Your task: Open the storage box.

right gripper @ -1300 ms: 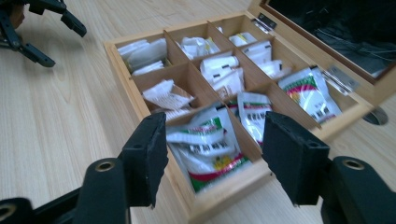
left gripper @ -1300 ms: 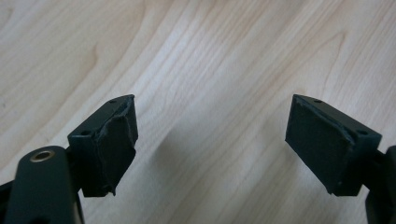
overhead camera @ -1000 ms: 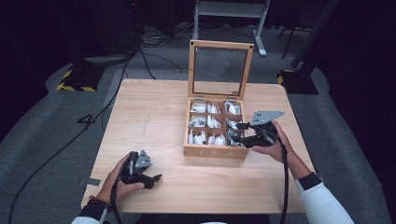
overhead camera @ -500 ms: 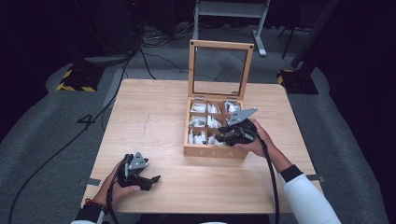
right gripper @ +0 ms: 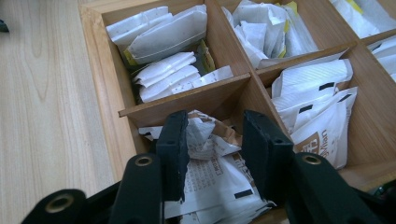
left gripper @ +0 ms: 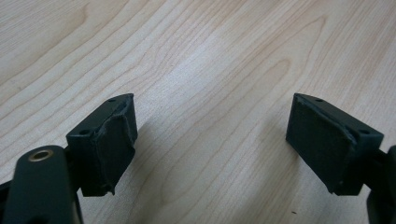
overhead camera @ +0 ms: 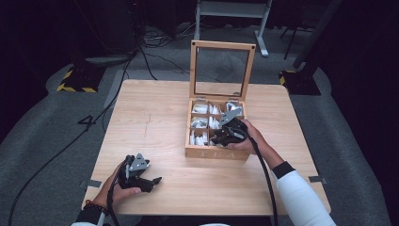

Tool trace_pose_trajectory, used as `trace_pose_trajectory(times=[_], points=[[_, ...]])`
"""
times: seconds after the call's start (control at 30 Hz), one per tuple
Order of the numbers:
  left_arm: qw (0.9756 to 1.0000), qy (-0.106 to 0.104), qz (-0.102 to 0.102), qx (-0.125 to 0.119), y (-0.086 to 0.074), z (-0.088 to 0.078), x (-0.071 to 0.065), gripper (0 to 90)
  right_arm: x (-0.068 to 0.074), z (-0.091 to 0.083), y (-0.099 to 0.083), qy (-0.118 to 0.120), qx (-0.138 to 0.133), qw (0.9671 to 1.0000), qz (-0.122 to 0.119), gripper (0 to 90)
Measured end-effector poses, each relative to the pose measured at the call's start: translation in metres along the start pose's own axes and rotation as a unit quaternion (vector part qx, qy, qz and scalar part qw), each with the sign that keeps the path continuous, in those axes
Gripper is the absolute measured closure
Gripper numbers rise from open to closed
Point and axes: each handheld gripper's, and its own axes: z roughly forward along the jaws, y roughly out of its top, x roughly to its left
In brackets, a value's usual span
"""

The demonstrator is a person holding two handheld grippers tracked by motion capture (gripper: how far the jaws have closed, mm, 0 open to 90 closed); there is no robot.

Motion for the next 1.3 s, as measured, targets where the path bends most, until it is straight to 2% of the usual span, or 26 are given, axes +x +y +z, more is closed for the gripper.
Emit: trace_pose_trajectory(times=[0.17, 0.2, 0.27, 0.37, 0.4, 0.57, 0.97, 1.0, 1.3], points=[[1.0, -0.002, 0.0, 0.0, 0.0, 0.0, 0.0, 16.9, -0.001, 0.003, 0.0, 0.008, 0.002, 1.0, 0.003, 65.3], [1.0, -0.002, -0.001, 0.0, 0.0, 0.0, 0.0, 16.9, 0.001, 0.006, 0.001, 0.014, 0.008, 0.9998, -0.008, 71.8], [1.0, -0.002, -0.001, 0.0, 0.0, 0.0, 0.0, 16.9, 0.004, 0.008, 0.002, 0.017, 0.01, 0.9997, -0.015, 78.4], [1.0, -0.002, -0.001, -0.001, 0.0, 0.0, 0.0, 16.9, 0.005, 0.009, 0.003, 0.016, 0.013, 0.9994, -0.027, 82.1], [1.0, -0.003, -0.001, 0.0, 0.0, 0.0, 0.0, 16.9, 0.007, 0.009, 0.002, 0.013, 0.012, 0.9991, -0.038, 86.1], [1.0, -0.003, -0.001, 0.0, 0.0, 0.0, 0.0, 16.9, 0.007, 0.005, -0.001, 0.004, 0.001, 0.9993, -0.037, 88.2], [1.0, -0.006, 0.002, 0.001, 0.0, 0.001, 0.001, 16.1, 0.002, -0.014, -0.007, -0.008, -0.048, 0.9987, -0.014, 89.6], [1.0, -0.008, 0.004, 0.0, 0.0, 0.001, 0.002, 16.0, -0.001, -0.021, -0.009, -0.009, -0.063, 0.9979, -0.009, 89.7], [0.9999, -0.01, 0.007, 0.0, 0.001, 0.001, 0.003, 15.8, -0.005, -0.041, -0.016, -0.031, -0.095, 0.995, 0.008, 90.0]])
